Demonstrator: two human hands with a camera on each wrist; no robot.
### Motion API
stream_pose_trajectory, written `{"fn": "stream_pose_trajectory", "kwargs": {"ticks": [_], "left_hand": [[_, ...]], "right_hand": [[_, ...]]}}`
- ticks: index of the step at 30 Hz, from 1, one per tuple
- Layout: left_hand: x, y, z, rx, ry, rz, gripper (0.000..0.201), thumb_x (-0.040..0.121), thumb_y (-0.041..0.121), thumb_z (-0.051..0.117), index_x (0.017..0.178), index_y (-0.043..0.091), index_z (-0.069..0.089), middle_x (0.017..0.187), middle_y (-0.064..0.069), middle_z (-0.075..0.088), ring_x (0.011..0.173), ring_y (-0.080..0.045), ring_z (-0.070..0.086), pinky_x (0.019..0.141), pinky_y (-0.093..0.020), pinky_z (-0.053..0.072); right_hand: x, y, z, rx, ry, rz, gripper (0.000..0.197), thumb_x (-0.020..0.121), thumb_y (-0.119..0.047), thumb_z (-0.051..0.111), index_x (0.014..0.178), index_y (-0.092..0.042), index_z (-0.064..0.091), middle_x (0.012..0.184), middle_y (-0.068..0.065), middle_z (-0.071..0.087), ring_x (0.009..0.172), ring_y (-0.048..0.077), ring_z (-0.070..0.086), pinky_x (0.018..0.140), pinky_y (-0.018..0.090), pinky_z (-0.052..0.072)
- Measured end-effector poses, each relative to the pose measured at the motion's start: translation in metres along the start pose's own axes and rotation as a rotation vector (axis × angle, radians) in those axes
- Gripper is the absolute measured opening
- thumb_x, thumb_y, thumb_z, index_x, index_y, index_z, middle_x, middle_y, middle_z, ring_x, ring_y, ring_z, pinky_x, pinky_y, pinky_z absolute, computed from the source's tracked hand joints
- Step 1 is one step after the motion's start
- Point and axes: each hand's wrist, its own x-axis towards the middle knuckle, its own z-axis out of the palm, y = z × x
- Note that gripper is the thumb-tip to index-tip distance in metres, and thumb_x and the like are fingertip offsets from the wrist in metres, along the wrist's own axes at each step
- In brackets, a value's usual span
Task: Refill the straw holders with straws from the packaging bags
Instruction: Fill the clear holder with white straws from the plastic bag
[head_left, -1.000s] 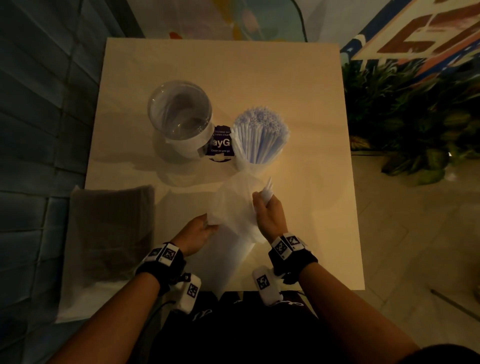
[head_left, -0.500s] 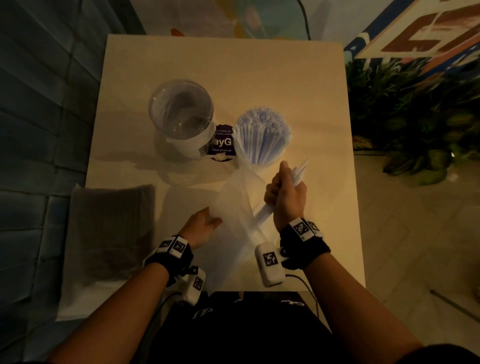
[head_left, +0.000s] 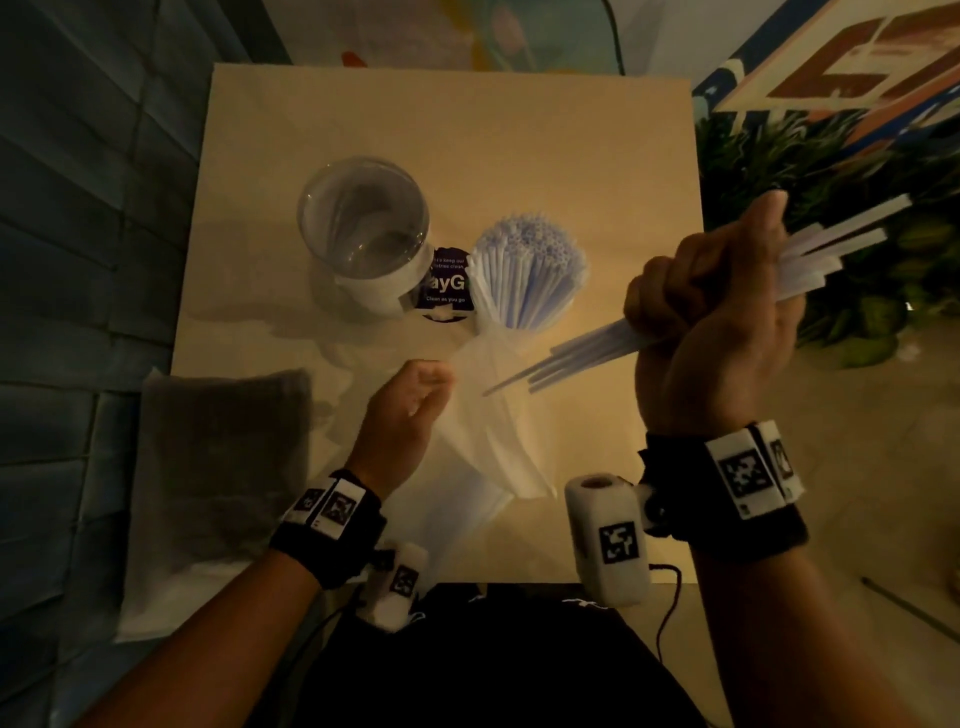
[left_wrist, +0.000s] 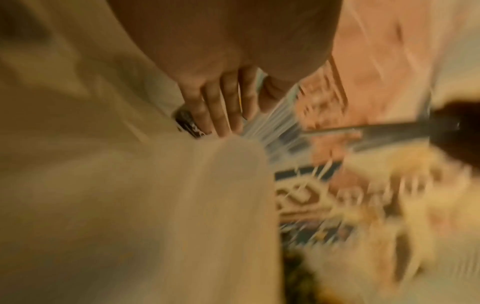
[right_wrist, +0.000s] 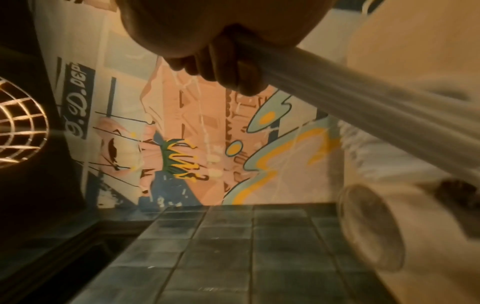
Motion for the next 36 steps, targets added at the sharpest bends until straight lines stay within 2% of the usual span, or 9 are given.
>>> {"fn": "stream_pose_trajectory", "kwargs": {"ticks": [6, 12, 17, 20, 22, 24, 30, 33, 36], "left_hand": [[-0.002, 0.034, 0.024, -0.891, -0.308, -0.498, 0.070, 0.095, 0.059, 0.036, 0.134, 0.002, 0.050, 0.132, -0.021, 0.060, 0.122, -0.039, 0.058, 0.104, -0.048, 0.044], [0.006, 0.038, 0.027, -0.968, -0.388, -0.563, 0.068, 0.096, 0.059, 0.030, 0.140, 0.010, 0.047, 0.137, -0.017, 0.057, 0.128, -0.033, 0.055, 0.106, -0.051, 0.040], [-0.001, 0.036, 0.025, -0.839, -0.399, -0.489, 0.048, 0.105, 0.044, 0.032, 0.135, 0.015, 0.056, 0.140, -0.024, 0.052, 0.133, -0.041, 0.046, 0.111, -0.061, 0.033], [-0.008, 0.038, 0.025, -0.729, -0.373, -0.466, 0.043, 0.103, 0.039, 0.037, 0.118, 0.008, 0.063, 0.119, -0.025, 0.063, 0.108, -0.036, 0.061, 0.091, -0.048, 0.054], [-0.009, 0.037, 0.022, -0.656, -0.328, -0.468, 0.038, 0.102, 0.036, 0.042, 0.102, 0.006, 0.065, 0.099, -0.018, 0.070, 0.093, -0.030, 0.067, 0.080, -0.039, 0.057], [-0.008, 0.030, 0.014, -0.550, -0.286, -0.436, 0.035, 0.101, 0.033, 0.047, 0.092, 0.004, 0.065, 0.093, -0.019, 0.070, 0.089, -0.031, 0.068, 0.084, -0.042, 0.055], [0.006, 0.007, -0.015, -0.039, 0.040, -0.251, 0.026, 0.098, 0.024, 0.054, 0.085, 0.004, 0.065, 0.081, -0.008, 0.069, 0.076, -0.020, 0.065, 0.072, -0.033, 0.051], [0.005, -0.027, -0.026, 0.319, 0.155, -0.155, 0.012, 0.092, 0.027, 0.061, 0.094, 0.015, 0.063, 0.095, 0.004, 0.064, 0.088, -0.013, 0.060, 0.076, -0.029, 0.047], [0.001, -0.069, -0.032, 0.422, 0.121, -0.170, 0.029, 0.084, 0.007, 0.065, 0.112, 0.009, 0.059, 0.119, -0.010, 0.060, 0.111, -0.028, 0.057, 0.094, -0.036, 0.045]], "right_hand": [[-0.024, 0.014, 0.024, -0.067, -0.153, 0.003, 0.032, 0.104, -0.018, 0.034, 0.073, -0.010, 0.040, 0.053, 0.002, 0.035, 0.039, 0.016, 0.027, 0.043, 0.023, 0.027], [-0.041, 0.038, 0.026, -0.213, -0.229, 0.039, 0.016, 0.099, -0.018, 0.046, 0.090, -0.007, 0.051, 0.065, 0.015, 0.051, 0.043, 0.025, 0.048, 0.044, 0.032, 0.042], [-0.051, 0.056, 0.019, -0.360, -0.273, 0.227, 0.025, 0.097, -0.018, 0.058, 0.075, -0.006, 0.053, 0.055, 0.010, 0.051, 0.044, 0.026, 0.049, 0.046, 0.034, 0.044], [-0.050, 0.059, 0.016, -0.288, -0.274, 0.266, 0.032, 0.102, -0.016, 0.047, 0.072, -0.006, 0.045, 0.053, 0.002, 0.039, 0.043, 0.019, 0.036, 0.044, 0.029, 0.034], [-0.039, 0.053, 0.016, -0.255, -0.240, 0.246, 0.032, 0.101, -0.019, 0.045, 0.071, -0.010, 0.042, 0.054, -0.003, 0.036, 0.044, 0.014, 0.032, 0.044, 0.027, 0.028], [-0.021, 0.044, 0.018, -0.231, -0.167, 0.210, 0.035, 0.101, -0.021, 0.046, 0.066, -0.019, 0.043, 0.052, -0.007, 0.035, 0.043, 0.011, 0.029, 0.044, 0.026, 0.025], [0.034, 0.043, 0.030, -0.254, -0.035, -0.006, 0.040, 0.101, -0.017, 0.049, 0.061, -0.020, 0.045, 0.048, -0.010, 0.040, 0.041, 0.011, 0.033, 0.048, 0.024, 0.030], [0.047, 0.068, 0.026, -0.433, -0.059, 0.003, 0.033, 0.100, -0.018, 0.054, 0.069, -0.008, 0.048, 0.052, 0.002, 0.046, 0.044, 0.014, 0.042, 0.047, 0.027, 0.039], [0.053, 0.080, 0.016, -0.620, -0.136, 0.023, 0.028, 0.095, -0.026, 0.062, 0.075, -0.008, 0.055, 0.060, 0.009, 0.057, 0.052, 0.018, 0.056, 0.057, 0.029, 0.050]]}}
